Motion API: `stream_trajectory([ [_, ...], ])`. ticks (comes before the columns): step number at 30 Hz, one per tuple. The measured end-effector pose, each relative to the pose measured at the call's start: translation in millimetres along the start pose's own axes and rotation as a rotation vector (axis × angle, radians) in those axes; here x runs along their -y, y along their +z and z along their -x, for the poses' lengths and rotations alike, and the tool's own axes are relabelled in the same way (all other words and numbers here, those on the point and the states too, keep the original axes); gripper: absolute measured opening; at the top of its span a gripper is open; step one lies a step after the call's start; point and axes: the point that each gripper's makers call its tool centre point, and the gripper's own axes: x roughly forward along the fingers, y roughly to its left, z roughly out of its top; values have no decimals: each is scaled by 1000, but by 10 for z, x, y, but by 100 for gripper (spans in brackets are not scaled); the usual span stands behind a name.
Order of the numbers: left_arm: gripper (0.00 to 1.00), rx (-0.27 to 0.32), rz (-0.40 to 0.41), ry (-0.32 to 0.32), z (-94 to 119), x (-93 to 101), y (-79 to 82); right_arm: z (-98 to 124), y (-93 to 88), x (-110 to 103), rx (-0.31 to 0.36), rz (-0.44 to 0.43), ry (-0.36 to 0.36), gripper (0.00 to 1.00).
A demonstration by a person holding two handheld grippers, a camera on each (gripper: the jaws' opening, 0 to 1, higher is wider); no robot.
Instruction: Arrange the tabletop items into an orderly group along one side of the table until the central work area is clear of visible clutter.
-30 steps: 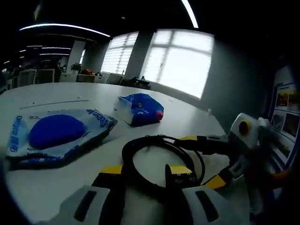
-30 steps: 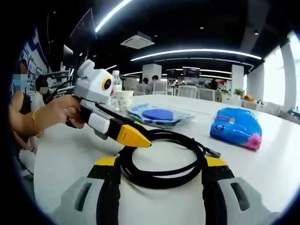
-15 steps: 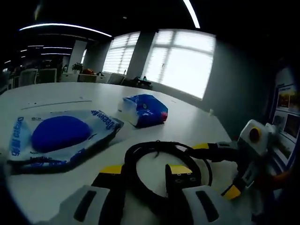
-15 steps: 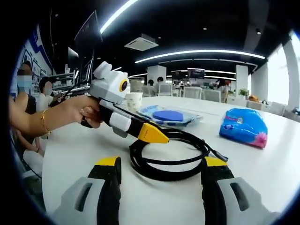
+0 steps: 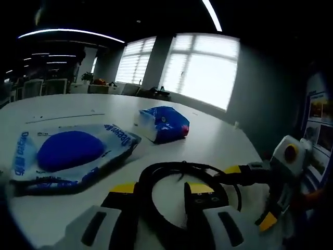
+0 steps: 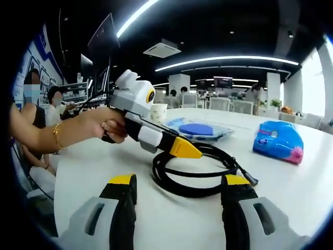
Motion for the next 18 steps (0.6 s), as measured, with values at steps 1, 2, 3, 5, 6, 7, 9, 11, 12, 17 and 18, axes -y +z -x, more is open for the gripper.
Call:
stream_trajectory([
  [1,33,-4,-12,1,-1,4,-4,5,1,-6,0,-1,4,63],
  [2,33,-2,-6,2,-2,0,1,8,0,-11,0,-2,6,63],
  [3,33,1,2,0,1,-4,6,10,0,-16,0,-2,7,63],
  [5,33,12,13,-1,12,-5,22,19,3,-32,2,-6,14,62],
  [6,33,13,12,-1,13,-3,24,20,1,-34,1,-5,14,62],
  [7,33,14,10,-1,15,-1,24,23,-2,-34,1,-4,14,62],
  [9,32,19,9,4,17,1,25,31,-4,-35,0,-3,15,62],
  [11,32,17,0,13,22,-3,25,43,-4,-42,-1,-4,17,61],
  [12,32,20,0,15,24,-4,31,46,-7,-43,-3,-1,17,61],
  [17,32,76,-30,23,67,33,180,115,-14,-33,-10,-1,13,60],
  [18,32,77,-32,23,67,37,184,118,-15,-32,-11,0,12,60],
])
